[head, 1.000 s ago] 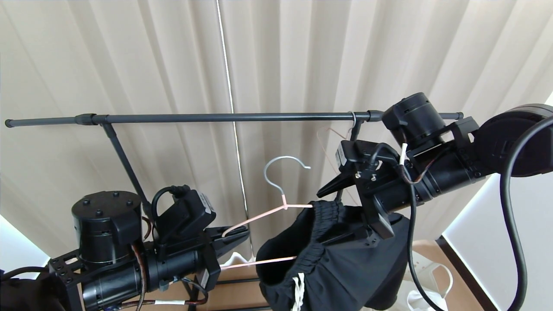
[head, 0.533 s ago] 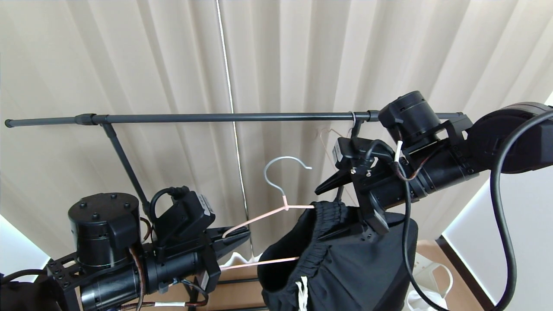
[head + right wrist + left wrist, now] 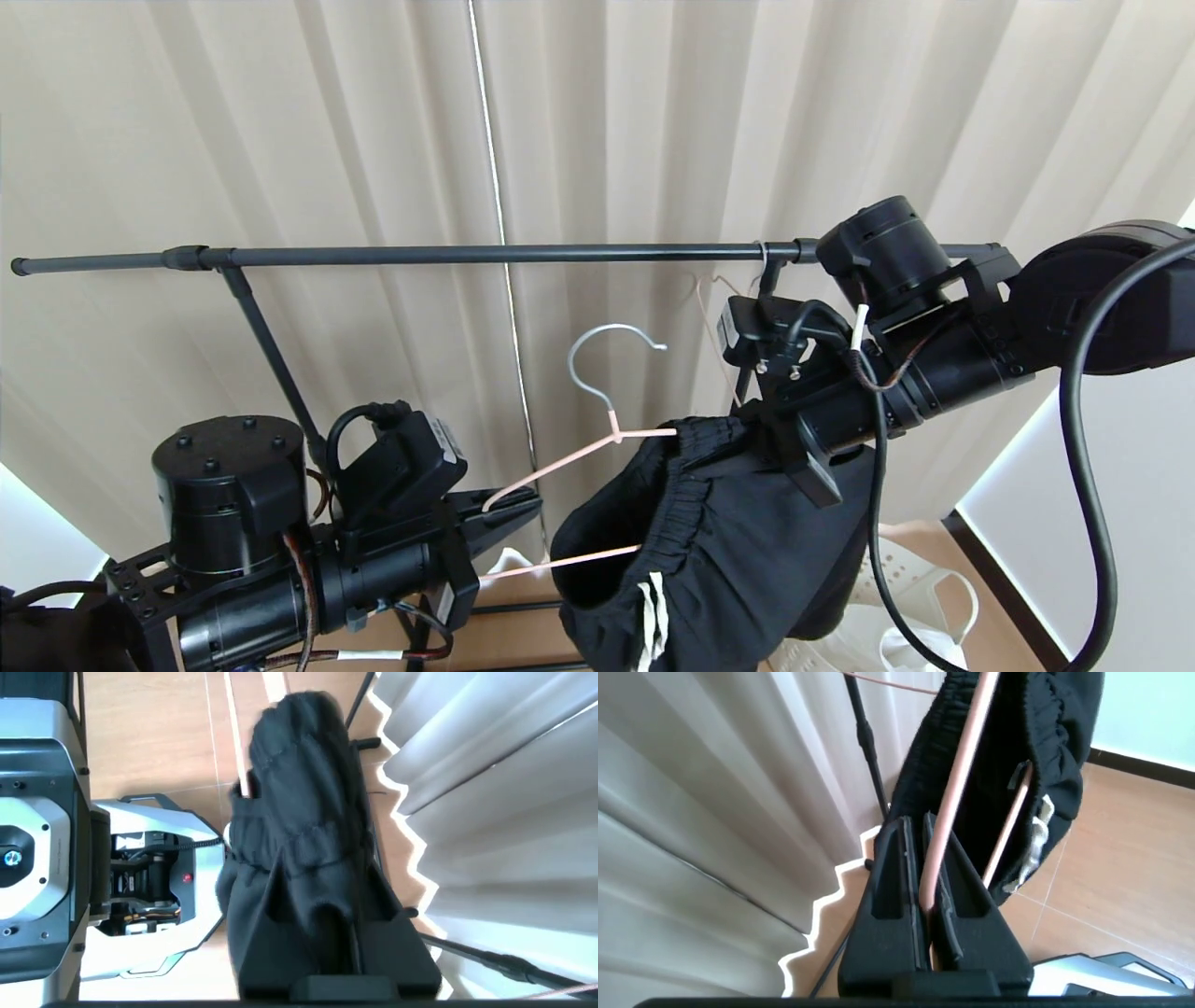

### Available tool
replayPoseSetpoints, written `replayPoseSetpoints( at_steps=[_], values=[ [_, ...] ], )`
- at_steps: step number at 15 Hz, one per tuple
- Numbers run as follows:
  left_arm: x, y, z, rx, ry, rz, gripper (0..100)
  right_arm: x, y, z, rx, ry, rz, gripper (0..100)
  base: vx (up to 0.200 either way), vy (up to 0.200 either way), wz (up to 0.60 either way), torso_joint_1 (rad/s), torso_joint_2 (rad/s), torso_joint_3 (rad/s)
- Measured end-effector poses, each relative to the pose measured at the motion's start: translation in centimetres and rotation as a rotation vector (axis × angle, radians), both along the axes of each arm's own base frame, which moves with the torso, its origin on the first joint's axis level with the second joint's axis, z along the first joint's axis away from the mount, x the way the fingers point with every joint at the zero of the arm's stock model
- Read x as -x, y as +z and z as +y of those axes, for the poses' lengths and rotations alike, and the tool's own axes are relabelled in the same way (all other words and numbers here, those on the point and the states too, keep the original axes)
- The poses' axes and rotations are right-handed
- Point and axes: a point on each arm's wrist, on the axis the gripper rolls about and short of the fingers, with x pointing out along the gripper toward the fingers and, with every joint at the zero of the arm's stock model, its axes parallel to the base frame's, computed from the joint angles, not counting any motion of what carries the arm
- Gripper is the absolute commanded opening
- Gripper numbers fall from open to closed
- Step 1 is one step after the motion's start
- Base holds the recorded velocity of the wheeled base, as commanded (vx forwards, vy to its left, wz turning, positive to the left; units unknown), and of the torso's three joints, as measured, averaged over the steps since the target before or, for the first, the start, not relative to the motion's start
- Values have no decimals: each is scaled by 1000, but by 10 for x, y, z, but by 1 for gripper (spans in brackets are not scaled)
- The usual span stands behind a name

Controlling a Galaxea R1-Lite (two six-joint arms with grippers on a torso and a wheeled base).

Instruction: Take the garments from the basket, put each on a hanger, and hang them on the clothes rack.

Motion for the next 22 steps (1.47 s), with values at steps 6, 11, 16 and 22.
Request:
replayPoseSetpoints(
  at_steps=[6, 11, 16, 22],
  values=[
    [-3, -1, 0, -2, 4, 1, 0, 1, 1, -1, -1, 0, -2, 0, 0, 0, 0, 0, 0, 0],
    [-4, 1, 0, 6, 6, -16, 100, 4, 4, -2, -4, -1, -9, 0, 0, 0, 0, 0, 0, 0],
    [-2, 0, 3, 14, 18, -13, 100, 8, 6, -5, -6, -3, -11, 0, 0, 0, 0, 0, 0, 0],
    [3, 8, 23, 83, 94, -24, 100, 8, 9, -28, -8, -65, -12, 0, 0, 0, 0, 0, 0, 0]
  ],
)
